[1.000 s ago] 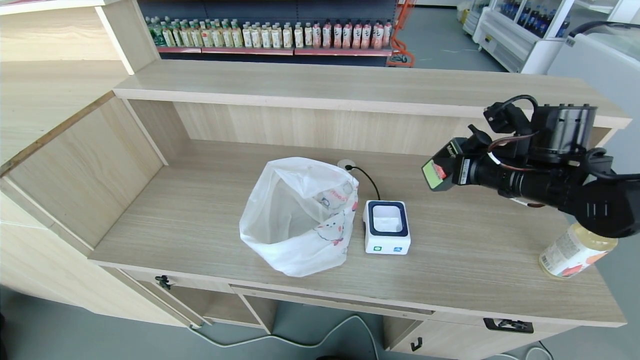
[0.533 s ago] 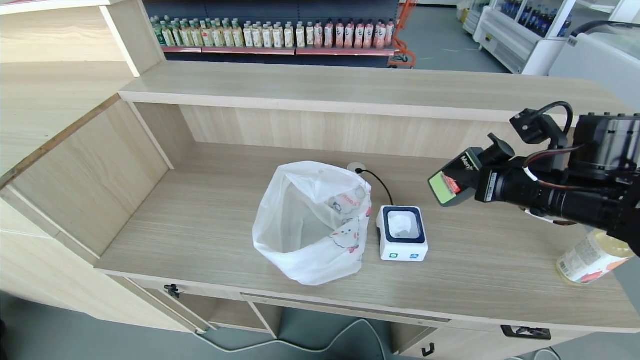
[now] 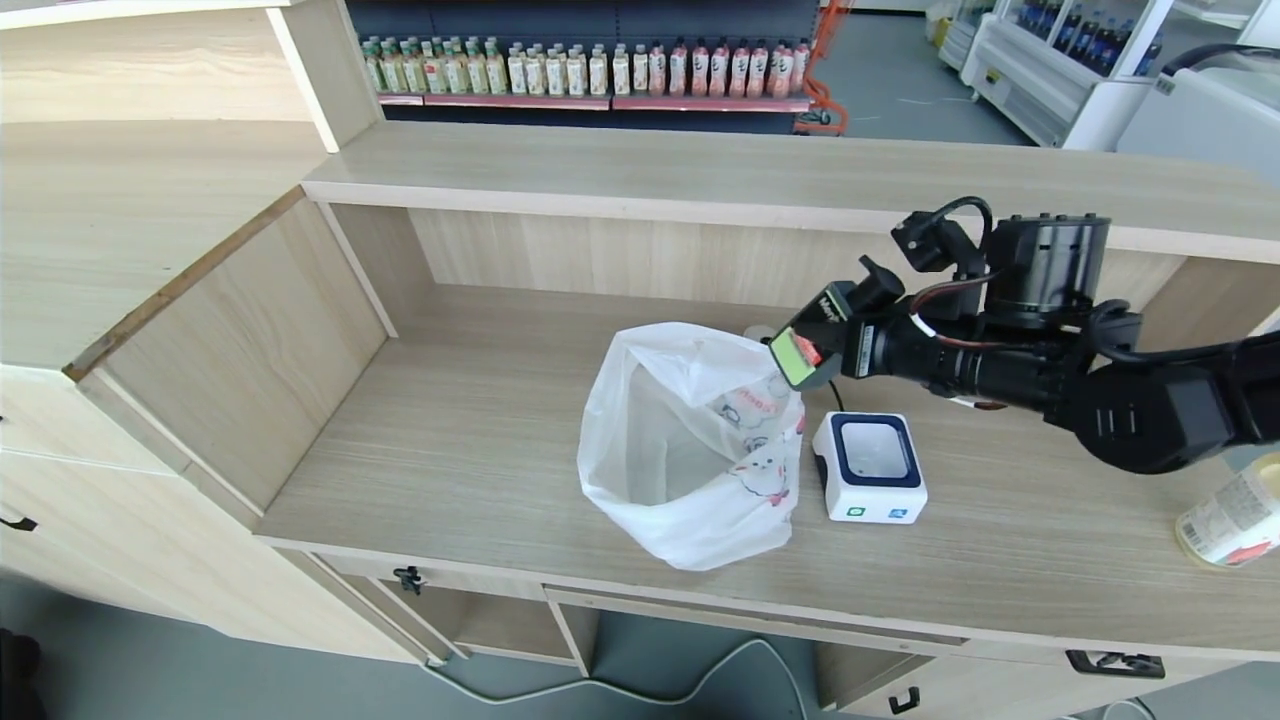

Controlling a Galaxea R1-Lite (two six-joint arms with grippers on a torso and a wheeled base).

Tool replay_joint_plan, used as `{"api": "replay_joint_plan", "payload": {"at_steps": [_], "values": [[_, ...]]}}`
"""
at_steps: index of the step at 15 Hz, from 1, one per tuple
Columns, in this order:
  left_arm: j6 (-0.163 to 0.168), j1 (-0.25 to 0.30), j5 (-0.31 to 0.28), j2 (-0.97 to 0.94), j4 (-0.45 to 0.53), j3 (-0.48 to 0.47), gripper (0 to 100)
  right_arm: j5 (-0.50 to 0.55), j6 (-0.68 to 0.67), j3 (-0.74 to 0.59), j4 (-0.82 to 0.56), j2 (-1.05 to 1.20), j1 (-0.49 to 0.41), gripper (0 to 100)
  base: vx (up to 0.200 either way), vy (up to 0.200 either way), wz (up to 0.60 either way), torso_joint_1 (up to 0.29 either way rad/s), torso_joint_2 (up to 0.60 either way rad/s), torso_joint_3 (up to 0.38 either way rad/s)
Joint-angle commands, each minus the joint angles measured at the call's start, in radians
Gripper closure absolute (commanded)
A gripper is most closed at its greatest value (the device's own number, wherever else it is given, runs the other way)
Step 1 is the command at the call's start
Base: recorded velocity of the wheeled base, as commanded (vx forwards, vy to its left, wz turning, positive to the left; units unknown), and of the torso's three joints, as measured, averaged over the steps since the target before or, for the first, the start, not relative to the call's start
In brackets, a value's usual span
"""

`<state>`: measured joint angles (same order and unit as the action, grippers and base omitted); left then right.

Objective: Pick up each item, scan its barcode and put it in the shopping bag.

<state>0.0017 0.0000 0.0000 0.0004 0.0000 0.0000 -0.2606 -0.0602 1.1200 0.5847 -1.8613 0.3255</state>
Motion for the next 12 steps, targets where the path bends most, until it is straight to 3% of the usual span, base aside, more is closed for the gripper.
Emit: {"api": "replay_joint_plan", "payload": {"at_steps": [1, 9, 12], "values": [[0.0, 0.0, 0.0, 0.0, 0.0, 0.0, 0, 0.001, 0.003, 0.101, 0.0, -0.151, 0.066, 100, 0.0, 0.0, 0.0, 0.0, 0.0, 0.0], [0.0, 0.0, 0.0, 0.0, 0.0, -0.002, 0, 0.009, 0.197, 0.215, 0.115, -0.371, 0.081, 100, 0.0, 0.0, 0.0, 0.0, 0.0, 0.0], [0.0, 0.0, 0.0, 0.0, 0.0, 0.0, 0, 0.011, 0.204, 0.285, 0.118, -0.43, 0.081, 100, 0.0, 0.0, 0.0, 0.0, 0.0, 0.0]]}}
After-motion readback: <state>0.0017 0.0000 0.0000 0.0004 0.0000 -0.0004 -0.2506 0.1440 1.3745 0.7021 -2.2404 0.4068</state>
